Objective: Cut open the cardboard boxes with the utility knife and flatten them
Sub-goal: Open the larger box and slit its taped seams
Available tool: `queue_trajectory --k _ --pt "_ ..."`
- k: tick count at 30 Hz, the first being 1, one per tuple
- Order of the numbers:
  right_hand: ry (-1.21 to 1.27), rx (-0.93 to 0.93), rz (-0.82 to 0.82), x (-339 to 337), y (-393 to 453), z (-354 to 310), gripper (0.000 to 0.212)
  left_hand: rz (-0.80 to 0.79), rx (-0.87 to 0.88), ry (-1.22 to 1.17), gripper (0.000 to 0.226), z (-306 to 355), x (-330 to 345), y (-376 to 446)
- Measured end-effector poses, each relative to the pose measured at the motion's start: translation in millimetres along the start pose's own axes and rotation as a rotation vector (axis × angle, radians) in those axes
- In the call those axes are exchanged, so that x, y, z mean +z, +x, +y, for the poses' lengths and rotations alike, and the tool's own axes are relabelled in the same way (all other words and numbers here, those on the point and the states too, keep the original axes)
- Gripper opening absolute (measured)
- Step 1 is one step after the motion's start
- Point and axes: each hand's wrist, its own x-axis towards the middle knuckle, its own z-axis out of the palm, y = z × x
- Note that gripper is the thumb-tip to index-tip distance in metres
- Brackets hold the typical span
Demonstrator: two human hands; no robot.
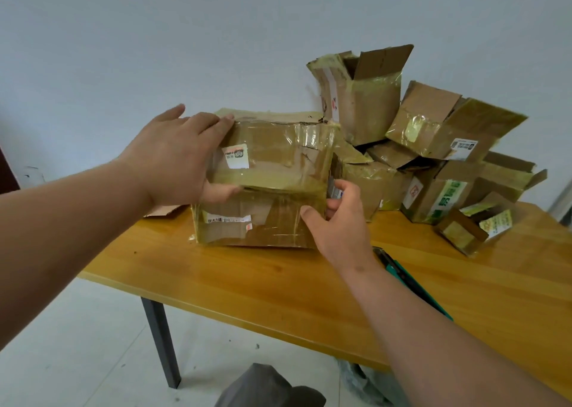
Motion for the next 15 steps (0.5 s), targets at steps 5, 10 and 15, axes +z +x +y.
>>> queue_trajectory --k 5,10,15 --pt "0.024 0.044 0.010 -2 0 2 0.073 -0.036 -0.029 -0.338 0.101 -4 -40 7" --pt "0.003 0.088 0.027 -7 -3 12 0.072 -0.287 -0.303 -1.015 0.104 -17 -73 23" --pt "-0.061 0.118 0.048 -8 -1 6 0.056 -0.155 -0.553 -1.329 0.073 -21 -72 35"
